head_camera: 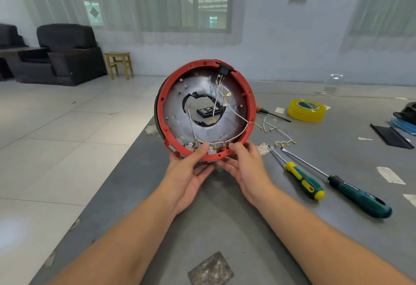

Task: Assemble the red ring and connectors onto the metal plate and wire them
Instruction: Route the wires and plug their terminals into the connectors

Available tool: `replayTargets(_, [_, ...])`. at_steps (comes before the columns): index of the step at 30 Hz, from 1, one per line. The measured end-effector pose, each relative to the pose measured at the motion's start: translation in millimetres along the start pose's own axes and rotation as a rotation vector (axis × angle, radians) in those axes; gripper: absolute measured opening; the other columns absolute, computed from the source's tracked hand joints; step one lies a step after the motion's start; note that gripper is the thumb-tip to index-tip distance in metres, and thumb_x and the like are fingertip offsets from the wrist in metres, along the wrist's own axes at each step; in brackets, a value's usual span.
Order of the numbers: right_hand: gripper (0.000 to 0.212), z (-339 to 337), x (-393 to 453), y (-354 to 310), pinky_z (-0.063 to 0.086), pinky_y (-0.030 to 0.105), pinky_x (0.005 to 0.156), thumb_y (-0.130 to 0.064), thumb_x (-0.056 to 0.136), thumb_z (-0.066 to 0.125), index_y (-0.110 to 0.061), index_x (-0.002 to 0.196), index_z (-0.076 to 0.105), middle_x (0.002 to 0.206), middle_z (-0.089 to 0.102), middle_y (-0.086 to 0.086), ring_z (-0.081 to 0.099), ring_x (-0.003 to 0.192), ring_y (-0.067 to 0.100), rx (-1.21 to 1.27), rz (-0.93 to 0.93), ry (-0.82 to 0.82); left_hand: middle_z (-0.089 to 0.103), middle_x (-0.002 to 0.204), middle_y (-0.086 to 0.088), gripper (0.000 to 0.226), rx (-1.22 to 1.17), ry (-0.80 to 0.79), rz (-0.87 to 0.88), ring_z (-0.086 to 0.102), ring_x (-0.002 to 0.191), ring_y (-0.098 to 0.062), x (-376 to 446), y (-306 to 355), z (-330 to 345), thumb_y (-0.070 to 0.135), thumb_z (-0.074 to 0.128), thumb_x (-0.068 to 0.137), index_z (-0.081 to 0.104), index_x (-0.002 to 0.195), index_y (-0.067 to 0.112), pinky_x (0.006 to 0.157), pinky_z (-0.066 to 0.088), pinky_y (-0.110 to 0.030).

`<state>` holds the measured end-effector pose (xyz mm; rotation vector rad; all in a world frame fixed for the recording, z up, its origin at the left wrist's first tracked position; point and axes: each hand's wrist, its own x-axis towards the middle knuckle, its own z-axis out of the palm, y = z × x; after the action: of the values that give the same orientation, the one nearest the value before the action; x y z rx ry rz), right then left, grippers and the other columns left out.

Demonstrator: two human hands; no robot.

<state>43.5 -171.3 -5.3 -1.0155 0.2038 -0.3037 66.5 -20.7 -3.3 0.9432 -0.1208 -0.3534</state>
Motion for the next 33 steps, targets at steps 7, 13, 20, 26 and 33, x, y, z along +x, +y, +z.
replayTargets(7, [0.059,-18,3,-12,0.051,0.033,0.092,-0.050,0.097,0.062,-0.025,0.146,0.041,0.138,0.050,-0.006,0.066,0.103,0.013,-0.987,-0.422,0.100,0.073,0.126,-0.022,0.076,-0.065,0.045,0.062,0.073,0.113,-0.036,1,-3,-5,0.006,0.082,0.076,0.049,0.144,0.008,0.090,0.063,-0.043])
replayTargets(13, [0.015,-15,4,-42,0.027,0.035,0.085,-0.040,0.090,0.065,-0.032,0.103,0.067,0.113,0.062,-0.014,0.048,0.113,0.024,-1.664,-1.165,0.086,0.074,0.123,-0.022,0.065,-0.027,0.039,0.034,0.073,0.114,-0.037,0,-4,-5,0.002,0.078,0.083,0.052,0.143,0.005,0.092,0.062,-0.044])
replayTargets(20, [0.018,0,5,-50,0.031,0.039,0.086,-0.040,0.096,0.062,-0.039,0.102,0.078,0.098,0.072,-0.018,0.045,0.109,0.021,-1.881,-0.940,-0.072,0.071,0.129,-0.022,0.073,0.018,0.035,0.006,0.073,0.114,-0.037,-1,-5,-8,-0.008,0.074,0.087,0.040,0.149,0.011,0.093,0.062,-0.046])
replayTargets(26, [0.019,11,3,-56,0.033,0.030,0.078,-0.032,0.099,0.057,-0.035,0.106,0.074,0.100,0.068,-0.010,0.043,0.094,0.019,-2.097,-0.892,-0.209,0.070,0.131,-0.022,0.075,0.057,-0.018,-0.001,0.071,0.117,-0.038,-3,-5,-8,-0.010,0.073,0.087,0.039,0.150,0.011,0.098,0.060,-0.047])
replayTargets(33, [0.019,21,-3,-56,0.056,0.041,0.076,-0.026,0.098,0.056,-0.032,0.107,0.072,0.106,0.063,-0.003,0.065,0.103,0.026,-2.063,-0.756,-0.345,0.068,0.131,-0.026,0.084,0.048,-0.080,0.018,0.070,0.117,-0.042,-5,-7,-6,-0.014,0.074,0.080,0.036,0.152,0.009,0.089,0.063,-0.043])
